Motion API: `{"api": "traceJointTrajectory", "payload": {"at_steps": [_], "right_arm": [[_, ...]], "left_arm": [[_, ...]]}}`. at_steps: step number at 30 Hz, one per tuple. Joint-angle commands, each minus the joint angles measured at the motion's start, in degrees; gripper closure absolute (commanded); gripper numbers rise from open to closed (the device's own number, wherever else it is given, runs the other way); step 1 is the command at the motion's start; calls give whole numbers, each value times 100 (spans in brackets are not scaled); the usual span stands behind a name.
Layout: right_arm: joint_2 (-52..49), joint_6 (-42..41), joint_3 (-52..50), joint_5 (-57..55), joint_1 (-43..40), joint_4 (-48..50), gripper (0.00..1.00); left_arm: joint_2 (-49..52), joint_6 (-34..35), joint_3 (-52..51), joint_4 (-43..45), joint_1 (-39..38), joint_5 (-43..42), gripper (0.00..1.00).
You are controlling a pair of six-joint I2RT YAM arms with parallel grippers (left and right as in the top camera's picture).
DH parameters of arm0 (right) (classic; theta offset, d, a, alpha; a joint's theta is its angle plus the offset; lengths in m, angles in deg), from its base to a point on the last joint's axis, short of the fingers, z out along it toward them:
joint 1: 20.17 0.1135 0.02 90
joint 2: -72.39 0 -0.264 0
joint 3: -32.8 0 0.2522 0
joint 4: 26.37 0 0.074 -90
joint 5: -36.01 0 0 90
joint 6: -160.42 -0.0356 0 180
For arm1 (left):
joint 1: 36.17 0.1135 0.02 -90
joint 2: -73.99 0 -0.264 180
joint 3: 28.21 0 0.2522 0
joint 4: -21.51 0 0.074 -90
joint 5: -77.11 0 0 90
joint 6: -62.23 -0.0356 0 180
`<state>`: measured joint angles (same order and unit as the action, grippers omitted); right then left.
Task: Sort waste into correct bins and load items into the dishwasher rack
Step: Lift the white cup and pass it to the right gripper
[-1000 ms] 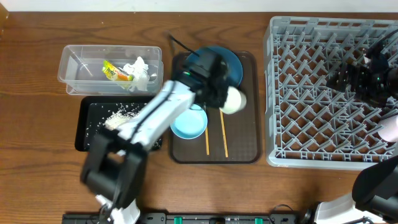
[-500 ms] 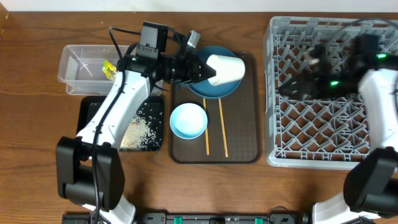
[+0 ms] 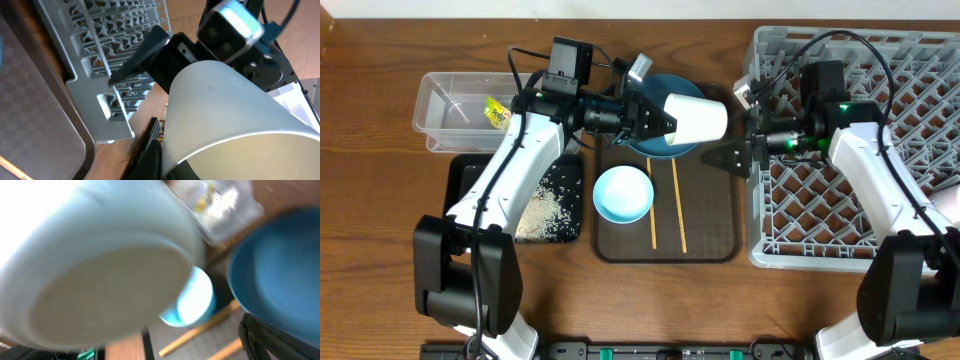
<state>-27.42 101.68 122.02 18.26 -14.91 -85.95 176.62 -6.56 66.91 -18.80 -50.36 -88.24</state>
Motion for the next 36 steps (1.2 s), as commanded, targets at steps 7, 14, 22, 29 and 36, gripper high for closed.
{"api": "traceJointTrajectory", "payload": {"at_steps": [7,14,22,29,36], "right_arm": [[33,863,-24,1663,26,479,10],[33,424,-22,1707,-46,1209,13],[33,-249,-22,1709,-35,1934,23],[33,-254,-22,1709,-31,1947,42],[33,-372,-22,1672,-31,1939,52]], "left_arm": [[37,9,-2,4,-2,-225,94],[37,9,-2,7,-2,-251,94],[37,7,-2,7,-2,-439,94],[37,9,-2,7,-2,-439,94],[37,7,-2,9,-2,-431,90]]}}
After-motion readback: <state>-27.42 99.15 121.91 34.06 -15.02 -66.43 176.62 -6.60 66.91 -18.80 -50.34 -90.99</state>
